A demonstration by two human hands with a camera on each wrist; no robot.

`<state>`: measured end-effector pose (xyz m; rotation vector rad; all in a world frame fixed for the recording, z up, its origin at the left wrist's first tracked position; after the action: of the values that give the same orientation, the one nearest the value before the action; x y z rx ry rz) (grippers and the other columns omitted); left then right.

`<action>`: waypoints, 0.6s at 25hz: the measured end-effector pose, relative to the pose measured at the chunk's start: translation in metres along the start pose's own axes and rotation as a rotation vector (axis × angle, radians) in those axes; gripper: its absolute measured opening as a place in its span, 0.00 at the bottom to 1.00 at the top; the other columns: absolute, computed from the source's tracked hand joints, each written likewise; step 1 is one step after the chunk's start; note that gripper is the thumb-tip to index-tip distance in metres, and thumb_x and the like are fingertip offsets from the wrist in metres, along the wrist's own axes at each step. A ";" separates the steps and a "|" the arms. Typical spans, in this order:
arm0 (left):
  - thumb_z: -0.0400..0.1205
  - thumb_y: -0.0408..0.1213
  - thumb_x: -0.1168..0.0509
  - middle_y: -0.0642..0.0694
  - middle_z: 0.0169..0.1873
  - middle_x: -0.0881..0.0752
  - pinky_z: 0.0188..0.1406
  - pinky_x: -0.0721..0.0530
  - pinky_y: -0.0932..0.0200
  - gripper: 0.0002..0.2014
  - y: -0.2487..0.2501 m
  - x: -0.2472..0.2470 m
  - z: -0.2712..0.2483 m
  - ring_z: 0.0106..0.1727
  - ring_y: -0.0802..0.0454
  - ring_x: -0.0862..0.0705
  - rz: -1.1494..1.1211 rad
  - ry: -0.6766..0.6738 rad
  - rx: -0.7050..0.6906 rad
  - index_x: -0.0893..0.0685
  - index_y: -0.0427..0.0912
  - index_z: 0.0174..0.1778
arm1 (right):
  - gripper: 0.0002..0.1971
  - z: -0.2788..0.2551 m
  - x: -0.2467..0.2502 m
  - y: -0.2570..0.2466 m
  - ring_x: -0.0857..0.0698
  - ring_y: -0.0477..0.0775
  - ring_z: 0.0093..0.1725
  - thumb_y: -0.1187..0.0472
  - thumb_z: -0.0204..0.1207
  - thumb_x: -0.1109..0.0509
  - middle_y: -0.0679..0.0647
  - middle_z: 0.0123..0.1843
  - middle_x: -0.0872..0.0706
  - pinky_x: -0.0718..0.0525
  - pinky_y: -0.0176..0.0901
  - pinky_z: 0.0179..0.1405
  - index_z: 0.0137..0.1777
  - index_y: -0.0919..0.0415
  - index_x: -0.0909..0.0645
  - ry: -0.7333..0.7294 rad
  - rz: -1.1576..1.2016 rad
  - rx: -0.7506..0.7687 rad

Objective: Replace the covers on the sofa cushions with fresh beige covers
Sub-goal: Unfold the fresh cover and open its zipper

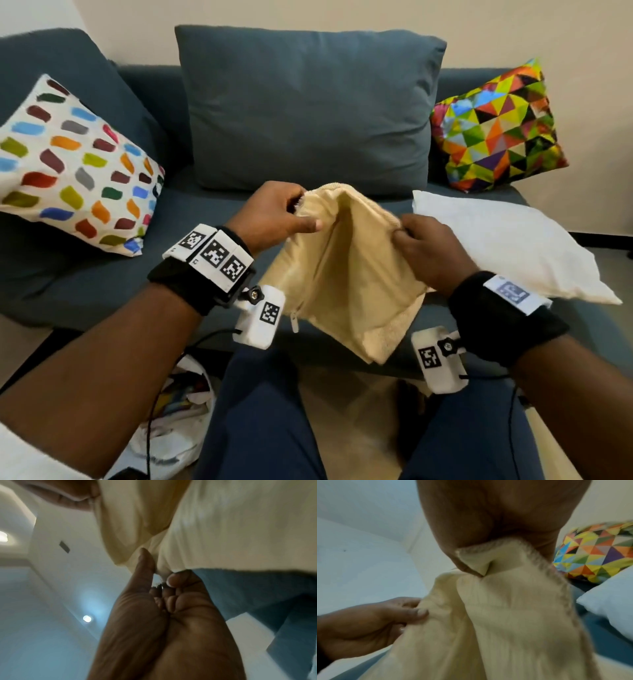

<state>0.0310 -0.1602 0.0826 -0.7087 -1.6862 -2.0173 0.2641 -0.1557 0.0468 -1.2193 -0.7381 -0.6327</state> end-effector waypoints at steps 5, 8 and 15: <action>0.80 0.41 0.29 0.42 0.41 0.12 0.43 0.20 0.50 0.06 0.014 0.046 0.016 0.47 0.41 0.15 0.579 0.162 -0.108 0.11 0.42 0.44 | 0.11 0.016 0.069 -0.026 0.20 0.56 0.41 0.52 0.77 0.26 0.50 0.41 0.19 0.28 0.48 0.39 0.49 0.59 0.20 0.097 -0.227 0.206; 0.84 0.48 0.35 0.44 0.41 0.15 0.44 0.20 0.45 0.10 0.018 0.064 0.022 0.45 0.40 0.18 0.618 0.264 -0.121 0.22 0.48 0.41 | 0.15 0.019 0.102 -0.048 0.20 0.54 0.42 0.51 0.73 0.21 0.49 0.42 0.18 0.35 0.43 0.41 0.53 0.57 0.18 0.129 -0.277 0.334; 0.82 0.43 0.31 0.51 0.41 0.17 0.46 0.20 0.47 0.05 -0.031 0.080 0.005 0.46 0.46 0.17 0.674 0.098 -0.085 0.15 0.48 0.50 | 0.10 0.016 0.158 -0.031 0.17 0.62 0.43 0.57 0.73 0.30 0.59 0.42 0.12 0.19 0.55 0.46 0.48 0.62 0.12 0.204 -0.206 0.323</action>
<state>-0.0500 -0.1495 0.1087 -1.0214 -1.1012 -1.6077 0.3350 -0.1534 0.1923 -0.7761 -0.7646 -0.7623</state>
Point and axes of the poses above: each hand's wrist, its own z-axis towards the middle knuckle, its own x-axis out of the back of the hand, y = z × x, the point moved 7 cm from there along z, towards the middle knuckle
